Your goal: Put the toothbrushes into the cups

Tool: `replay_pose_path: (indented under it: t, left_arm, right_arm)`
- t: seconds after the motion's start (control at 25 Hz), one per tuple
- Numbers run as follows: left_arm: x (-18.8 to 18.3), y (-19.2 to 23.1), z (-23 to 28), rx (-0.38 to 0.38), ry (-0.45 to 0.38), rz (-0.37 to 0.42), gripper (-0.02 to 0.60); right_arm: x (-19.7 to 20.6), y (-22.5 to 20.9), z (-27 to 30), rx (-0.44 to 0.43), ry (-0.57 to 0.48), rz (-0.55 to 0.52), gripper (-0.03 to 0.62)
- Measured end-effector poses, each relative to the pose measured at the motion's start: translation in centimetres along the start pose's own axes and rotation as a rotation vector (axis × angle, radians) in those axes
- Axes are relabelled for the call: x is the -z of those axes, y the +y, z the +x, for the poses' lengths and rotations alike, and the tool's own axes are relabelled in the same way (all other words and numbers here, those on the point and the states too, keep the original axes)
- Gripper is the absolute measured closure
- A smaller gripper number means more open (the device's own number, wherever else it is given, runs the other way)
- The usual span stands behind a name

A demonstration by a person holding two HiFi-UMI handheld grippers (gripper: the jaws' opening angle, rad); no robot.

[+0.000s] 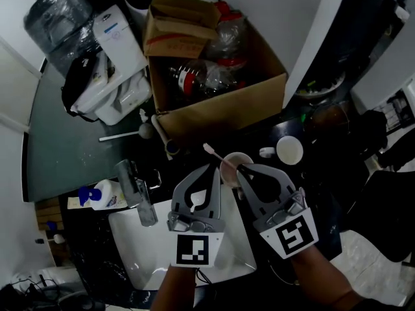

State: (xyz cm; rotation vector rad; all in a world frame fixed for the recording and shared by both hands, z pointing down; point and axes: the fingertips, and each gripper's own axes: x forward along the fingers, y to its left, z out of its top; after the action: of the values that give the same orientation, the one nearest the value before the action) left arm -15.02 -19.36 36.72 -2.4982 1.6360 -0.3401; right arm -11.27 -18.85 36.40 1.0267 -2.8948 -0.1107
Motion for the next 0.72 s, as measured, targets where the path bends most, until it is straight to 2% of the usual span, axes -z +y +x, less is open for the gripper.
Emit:
replay_pose_path:
  t: [0.16,0.32,0.48,0.72]
  left_arm:
    - [-2.0,-0.2,-1.1,-0.001,-0.022,0.049,0.572]
    - [-4.2,-0.5,-2.5,-0.027,-0.061,0.022,0.572]
    - [-6.6,-1.1,-4.1,-0.028,-0.094,0.069,0.572]
    - [-8.7,-2.2,-6.6,-0.033,-0.126,0.083,0.572]
  right_arm:
    - [-2.0,0.7,-0.8,0.000,-0.028,-0.041,0.563]
    - [-4.3,1.6,-1.8,-0.002,-0.055,-0.065,0.563]
    - [-6.4,2.4,-3.3,0.000,-0.074,-0.093,0.563]
    - [-9.1,3.3,-5.6,0.024,-0.116,-0.122,0.563]
